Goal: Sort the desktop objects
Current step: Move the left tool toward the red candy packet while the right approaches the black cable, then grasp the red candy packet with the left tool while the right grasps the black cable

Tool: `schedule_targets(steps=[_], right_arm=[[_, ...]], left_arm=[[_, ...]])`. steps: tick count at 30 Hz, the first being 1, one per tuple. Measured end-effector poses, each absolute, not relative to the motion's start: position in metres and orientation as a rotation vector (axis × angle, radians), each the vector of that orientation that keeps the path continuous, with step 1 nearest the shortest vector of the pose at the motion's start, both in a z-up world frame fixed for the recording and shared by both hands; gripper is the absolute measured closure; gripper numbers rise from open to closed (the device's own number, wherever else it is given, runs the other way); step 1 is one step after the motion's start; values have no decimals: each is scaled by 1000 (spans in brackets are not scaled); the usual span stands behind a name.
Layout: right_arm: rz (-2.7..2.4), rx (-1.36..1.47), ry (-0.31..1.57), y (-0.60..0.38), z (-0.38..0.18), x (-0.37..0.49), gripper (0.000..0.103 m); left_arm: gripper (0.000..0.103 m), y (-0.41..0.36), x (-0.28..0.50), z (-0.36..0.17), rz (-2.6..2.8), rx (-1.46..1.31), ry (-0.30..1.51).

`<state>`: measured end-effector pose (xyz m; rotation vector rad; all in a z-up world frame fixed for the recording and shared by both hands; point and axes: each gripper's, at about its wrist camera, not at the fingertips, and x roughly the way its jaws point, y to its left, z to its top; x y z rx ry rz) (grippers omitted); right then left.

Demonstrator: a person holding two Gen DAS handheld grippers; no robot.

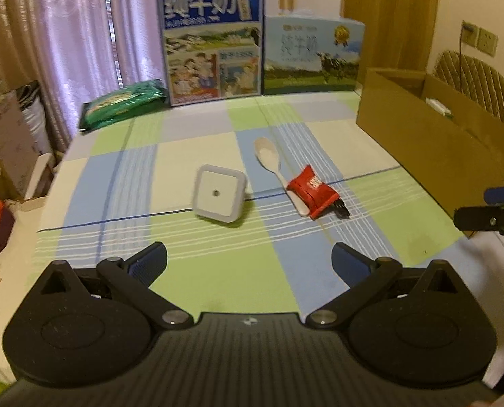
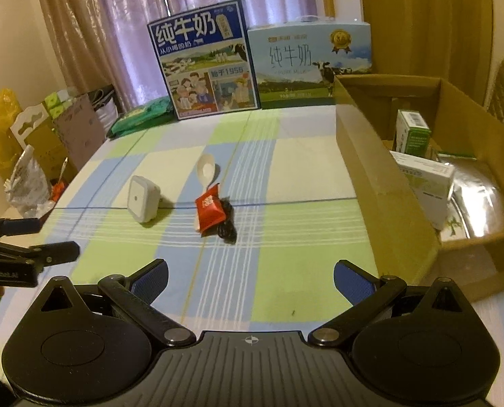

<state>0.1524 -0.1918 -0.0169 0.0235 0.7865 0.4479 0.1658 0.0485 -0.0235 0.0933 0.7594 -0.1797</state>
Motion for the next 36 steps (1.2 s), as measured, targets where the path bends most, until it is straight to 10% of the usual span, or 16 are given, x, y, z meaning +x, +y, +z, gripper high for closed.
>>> schedule_targets(steps=[12, 25, 36], right_arm=[[540, -52, 795, -187, -77, 201, 4], [645, -133, 768, -156, -95, 244, 49], [717, -200, 787, -126, -113, 257, 62]], left_arm=[[2, 3, 205, -57, -293, 262, 775], [9, -7, 244, -70, -331, 270, 782], [10, 4, 262, -74, -296, 153, 805]])
